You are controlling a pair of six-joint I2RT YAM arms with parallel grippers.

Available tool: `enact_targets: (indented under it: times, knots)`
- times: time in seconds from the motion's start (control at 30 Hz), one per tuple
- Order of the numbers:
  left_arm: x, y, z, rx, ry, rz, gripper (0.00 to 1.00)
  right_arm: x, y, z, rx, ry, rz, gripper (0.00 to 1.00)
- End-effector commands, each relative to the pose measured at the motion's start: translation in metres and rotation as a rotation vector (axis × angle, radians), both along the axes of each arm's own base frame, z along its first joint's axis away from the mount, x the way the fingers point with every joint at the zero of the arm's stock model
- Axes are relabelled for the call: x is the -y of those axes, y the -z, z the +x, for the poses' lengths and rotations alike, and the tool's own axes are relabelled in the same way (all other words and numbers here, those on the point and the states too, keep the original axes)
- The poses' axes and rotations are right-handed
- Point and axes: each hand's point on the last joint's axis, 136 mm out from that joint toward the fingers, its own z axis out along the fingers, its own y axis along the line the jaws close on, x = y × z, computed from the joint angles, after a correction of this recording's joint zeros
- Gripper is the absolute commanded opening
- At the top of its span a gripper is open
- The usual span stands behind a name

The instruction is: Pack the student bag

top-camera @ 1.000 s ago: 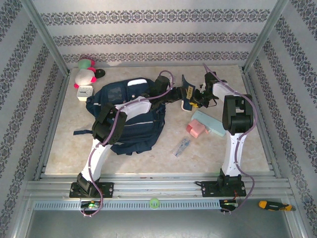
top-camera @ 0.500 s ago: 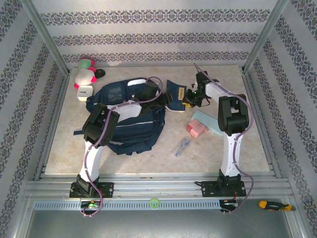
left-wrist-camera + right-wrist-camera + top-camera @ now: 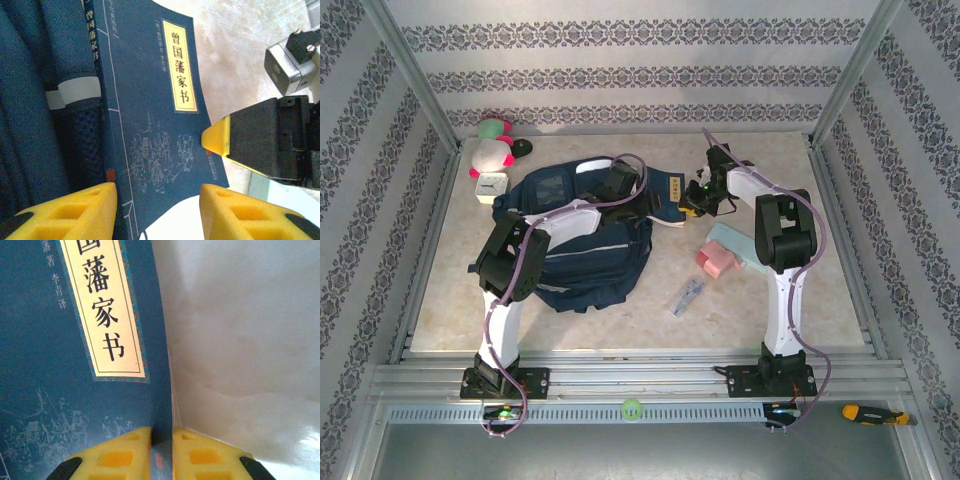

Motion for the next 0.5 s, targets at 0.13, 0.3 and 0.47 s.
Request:
enact_targets:
  times: [0.13, 0.3, 0.47]
  knots:
    - [-0.008, 0.002, -0.007, -0.024, 0.002, 0.086, 0.46, -0.012, 0.004, -0.006, -0.027, -0.026, 0.038, 0.16]
    - [-0.006, 0.012, -0.004, -0.046, -0.004, 0.1, 0.43, -0.011, 0.001, -0.005, -0.019, -0.024, 0.039, 0.16]
    - [0.008, 0.014, 0.005, -0.04, 0.016, 0.047, 0.39, -0.014, -0.002, -0.003, -0.013, -0.024, 0.055, 0.16]
